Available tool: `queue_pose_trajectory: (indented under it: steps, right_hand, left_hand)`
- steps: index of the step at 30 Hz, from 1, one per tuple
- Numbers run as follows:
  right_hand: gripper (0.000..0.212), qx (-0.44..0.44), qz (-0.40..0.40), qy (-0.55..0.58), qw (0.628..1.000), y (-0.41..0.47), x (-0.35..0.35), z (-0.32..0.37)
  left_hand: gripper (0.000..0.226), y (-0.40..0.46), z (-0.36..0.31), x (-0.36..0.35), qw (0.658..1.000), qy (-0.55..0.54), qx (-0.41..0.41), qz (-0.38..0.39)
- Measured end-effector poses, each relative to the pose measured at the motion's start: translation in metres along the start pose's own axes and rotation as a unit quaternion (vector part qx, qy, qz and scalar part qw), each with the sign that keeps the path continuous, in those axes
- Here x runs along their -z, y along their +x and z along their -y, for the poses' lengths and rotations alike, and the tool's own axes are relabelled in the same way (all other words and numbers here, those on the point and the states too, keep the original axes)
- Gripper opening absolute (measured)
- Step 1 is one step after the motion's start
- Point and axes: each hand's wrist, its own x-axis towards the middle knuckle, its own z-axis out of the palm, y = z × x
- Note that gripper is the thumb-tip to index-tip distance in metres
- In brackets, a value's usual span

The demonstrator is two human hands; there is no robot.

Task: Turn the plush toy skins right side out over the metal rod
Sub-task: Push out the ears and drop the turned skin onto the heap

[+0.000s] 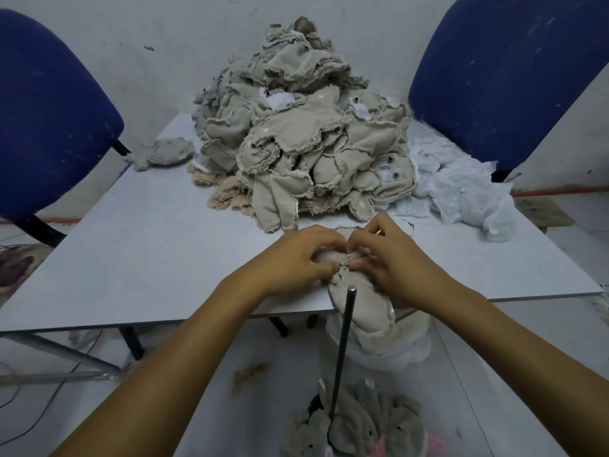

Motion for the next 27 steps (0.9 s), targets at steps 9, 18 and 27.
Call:
queue_pose_trajectory:
  steps: [9,18,27]
  right_hand:
    - [0.008,-0.053,0.058,0.146,0.986,0.001,0.01,0.009]
    - [0.021,-0.026,0.089,0.111,0.989,0.0,0.015,0.01]
    - [0.019,0.119,-0.02,0.068,0.99,-0.009,0.045,0.036]
  left_hand:
    - [0.02,0.004,-0.005,-0.001,0.998,-0.061,0.021,-0.015]
    - [0.029,-0.002,-0.011,0.008,0.993,-0.11,0.009,0.03]
    - [0.022,-0.026,-0.028,0.026,0.948,0.118,-0.231,-0.186]
